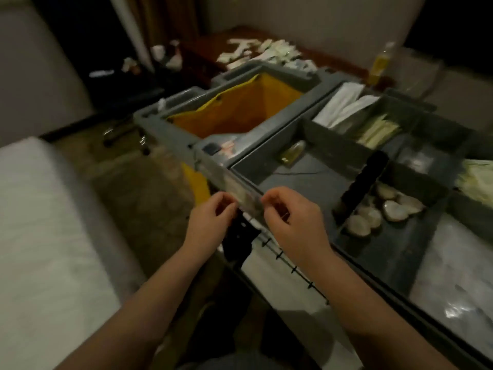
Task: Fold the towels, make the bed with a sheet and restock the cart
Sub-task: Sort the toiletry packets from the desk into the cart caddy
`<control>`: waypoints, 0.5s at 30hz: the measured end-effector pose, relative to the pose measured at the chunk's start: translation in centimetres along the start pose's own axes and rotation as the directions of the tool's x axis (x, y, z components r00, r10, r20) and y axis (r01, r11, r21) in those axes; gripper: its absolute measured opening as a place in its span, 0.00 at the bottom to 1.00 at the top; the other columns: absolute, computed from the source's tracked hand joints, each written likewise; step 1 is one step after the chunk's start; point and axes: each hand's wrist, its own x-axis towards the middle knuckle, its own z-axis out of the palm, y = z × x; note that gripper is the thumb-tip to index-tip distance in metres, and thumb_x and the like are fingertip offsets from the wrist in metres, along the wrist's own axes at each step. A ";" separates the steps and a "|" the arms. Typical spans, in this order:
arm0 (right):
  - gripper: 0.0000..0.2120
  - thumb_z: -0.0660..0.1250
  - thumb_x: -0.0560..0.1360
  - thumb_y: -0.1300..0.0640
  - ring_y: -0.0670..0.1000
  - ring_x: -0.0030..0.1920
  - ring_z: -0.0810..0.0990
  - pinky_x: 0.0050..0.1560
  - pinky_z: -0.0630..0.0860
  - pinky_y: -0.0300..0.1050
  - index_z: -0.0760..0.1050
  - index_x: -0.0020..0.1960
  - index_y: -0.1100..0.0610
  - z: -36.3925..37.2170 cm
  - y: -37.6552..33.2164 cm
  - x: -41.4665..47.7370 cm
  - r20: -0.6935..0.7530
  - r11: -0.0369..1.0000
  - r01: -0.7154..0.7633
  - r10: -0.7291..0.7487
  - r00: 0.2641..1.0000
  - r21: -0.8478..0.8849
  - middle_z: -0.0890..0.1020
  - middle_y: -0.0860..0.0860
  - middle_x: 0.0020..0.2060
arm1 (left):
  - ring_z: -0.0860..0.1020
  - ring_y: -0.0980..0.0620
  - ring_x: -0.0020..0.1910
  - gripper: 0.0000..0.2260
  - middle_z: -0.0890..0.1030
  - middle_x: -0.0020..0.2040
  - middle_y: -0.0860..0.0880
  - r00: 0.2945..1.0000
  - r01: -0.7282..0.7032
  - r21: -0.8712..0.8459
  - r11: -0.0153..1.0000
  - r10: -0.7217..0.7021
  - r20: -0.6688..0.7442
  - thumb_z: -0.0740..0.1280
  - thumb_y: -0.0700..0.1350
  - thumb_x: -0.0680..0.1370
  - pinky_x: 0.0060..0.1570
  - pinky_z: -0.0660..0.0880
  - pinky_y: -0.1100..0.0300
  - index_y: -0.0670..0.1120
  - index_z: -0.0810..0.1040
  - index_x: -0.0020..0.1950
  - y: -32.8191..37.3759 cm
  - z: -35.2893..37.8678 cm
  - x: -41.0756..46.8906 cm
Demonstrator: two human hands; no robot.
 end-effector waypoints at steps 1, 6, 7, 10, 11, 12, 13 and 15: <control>0.08 0.64 0.76 0.61 0.39 0.37 0.74 0.37 0.69 0.29 0.72 0.45 0.47 1.5 -0.1 -0.6 0.095 1.000 -0.002 0.000 0.996 0.026 0.73 0.39 0.34 | 0.75 0.61 0.35 0.04 0.79 0.38 0.51 0.997 0.070 0.038 0.997 -0.071 0.007 0.65 0.43 0.78 0.36 0.69 0.69 0.49 0.77 0.44 -2.0 -0.3 -1.2; 0.06 0.61 0.78 0.59 0.40 0.39 0.74 0.34 0.67 0.28 0.72 0.48 0.47 10.2 4.4 -2.6 0.541 0.968 -0.240 0.242 0.806 -0.076 0.74 0.40 0.38 | 0.77 0.54 0.41 0.05 0.80 0.42 0.52 0.870 0.487 0.140 0.862 -0.493 0.007 0.62 0.46 0.80 0.42 0.72 0.61 0.51 0.77 0.46 -11.8 -2.6 -5.8; 0.05 0.61 0.79 0.58 0.44 0.42 0.74 0.35 0.68 0.32 0.72 0.49 0.48 12.0 5.9 -2.6 0.582 0.931 -0.335 0.354 0.732 -0.145 0.75 0.43 0.41 | 0.77 0.55 0.40 0.05 0.79 0.42 0.52 0.838 0.542 0.129 0.830 -0.546 -0.006 0.62 0.46 0.80 0.42 0.73 0.61 0.51 0.77 0.46 -13.3 -3.0 -6.6; 0.05 0.59 0.80 0.57 0.50 0.46 0.74 0.42 0.69 0.42 0.72 0.53 0.51 16.9 9.5 -2.0 0.626 0.827 -0.420 0.559 0.544 -0.374 0.77 0.51 0.51 | 0.76 0.52 0.44 0.07 0.78 0.44 0.51 0.750 0.660 0.138 0.739 -0.660 -0.054 0.62 0.45 0.80 0.44 0.69 0.62 0.46 0.79 0.51 -17.2 -4.0 -8.0; 0.06 0.59 0.80 0.57 0.51 0.46 0.74 0.43 0.69 0.43 0.72 0.55 0.53 18.8 10.0 -1.3 0.646 0.820 -0.387 0.571 0.507 -0.421 0.77 0.52 0.53 | 0.77 0.50 0.46 0.08 0.78 0.44 0.50 0.712 0.701 0.126 0.702 -0.698 -0.072 0.62 0.46 0.80 0.44 0.68 0.62 0.45 0.79 0.51 -18.5 -4.6 -8.3; 0.08 0.58 0.80 0.56 0.52 0.47 0.74 0.43 0.70 0.44 0.72 0.57 0.53 20.6 10.0 -0.4 0.667 0.818 -0.351 0.574 0.475 -0.455 0.77 0.53 0.54 | 0.78 0.48 0.47 0.09 0.79 0.44 0.48 0.676 0.736 0.110 0.668 -0.732 -0.082 0.62 0.46 0.80 0.44 0.70 0.61 0.45 0.79 0.51 -19.9 -5.3 -8.5; 0.09 0.58 0.81 0.56 0.53 0.48 0.75 0.43 0.71 0.45 0.72 0.59 0.53 22.7 9.5 1.0 0.694 0.823 -0.313 0.567 0.444 -0.473 0.77 0.53 0.54 | 0.79 0.47 0.47 0.09 0.80 0.44 0.47 0.639 0.769 0.090 0.633 -0.764 -0.093 0.62 0.47 0.80 0.45 0.71 0.59 0.45 0.79 0.49 -21.5 -6.3 -8.6; 0.10 0.57 0.81 0.54 0.53 0.49 0.76 0.41 0.73 0.43 0.72 0.60 0.53 27.6 7.7 4.8 0.755 0.863 -0.241 0.505 0.418 -0.444 0.76 0.51 0.53 | 0.79 0.48 0.44 0.09 0.82 0.43 0.47 0.572 0.819 0.046 0.571 -0.810 -0.132 0.62 0.49 0.80 0.45 0.73 0.58 0.46 0.78 0.46 -25.0 -9.0 -8.1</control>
